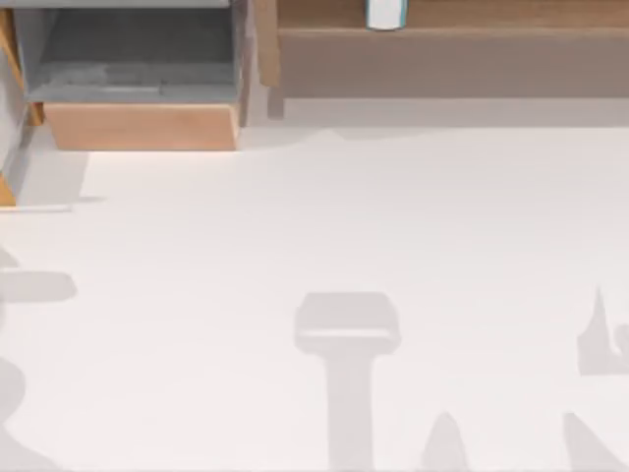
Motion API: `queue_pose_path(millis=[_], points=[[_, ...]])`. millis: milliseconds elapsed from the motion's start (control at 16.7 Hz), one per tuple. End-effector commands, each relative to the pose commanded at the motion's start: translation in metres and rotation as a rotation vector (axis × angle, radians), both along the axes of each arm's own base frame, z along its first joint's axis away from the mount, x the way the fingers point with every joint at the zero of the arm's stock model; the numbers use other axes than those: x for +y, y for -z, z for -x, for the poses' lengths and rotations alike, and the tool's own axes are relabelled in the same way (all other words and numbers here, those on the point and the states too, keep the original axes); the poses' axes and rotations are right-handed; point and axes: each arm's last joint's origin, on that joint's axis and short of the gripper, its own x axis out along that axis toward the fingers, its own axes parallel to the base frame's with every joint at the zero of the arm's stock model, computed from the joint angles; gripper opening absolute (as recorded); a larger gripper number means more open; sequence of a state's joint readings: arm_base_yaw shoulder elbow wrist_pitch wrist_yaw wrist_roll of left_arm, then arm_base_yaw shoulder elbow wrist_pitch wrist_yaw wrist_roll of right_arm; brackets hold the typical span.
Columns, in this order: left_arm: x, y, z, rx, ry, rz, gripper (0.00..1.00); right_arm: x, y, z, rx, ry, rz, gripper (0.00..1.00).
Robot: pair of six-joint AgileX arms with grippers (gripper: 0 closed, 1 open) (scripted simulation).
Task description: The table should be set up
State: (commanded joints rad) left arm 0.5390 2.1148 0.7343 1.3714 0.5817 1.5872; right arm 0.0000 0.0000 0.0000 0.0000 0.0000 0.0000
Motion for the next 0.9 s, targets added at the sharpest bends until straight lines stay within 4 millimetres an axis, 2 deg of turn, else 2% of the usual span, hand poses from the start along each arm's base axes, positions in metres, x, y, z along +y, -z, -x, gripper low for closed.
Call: queue_pose_path(millis=[240, 660, 900], points=[[0.001, 0.001, -0.003, 0.005, -0.001, 0.004, 0.0, 0.0, 0.0, 0.0, 0.0, 0.0, 0.0, 1.0], [0.0, -0.002, -0.06, -0.007, -0.003, -0.004, 0.0, 0.0, 0.0, 0.0, 0.0, 0.0, 0.0, 1.0], [0.002, -0.003, -0.06, -0.01, -0.007, -0.006, 0.0, 0.0, 0.0, 0.0, 0.0, 0.0, 0.0, 1.0]])
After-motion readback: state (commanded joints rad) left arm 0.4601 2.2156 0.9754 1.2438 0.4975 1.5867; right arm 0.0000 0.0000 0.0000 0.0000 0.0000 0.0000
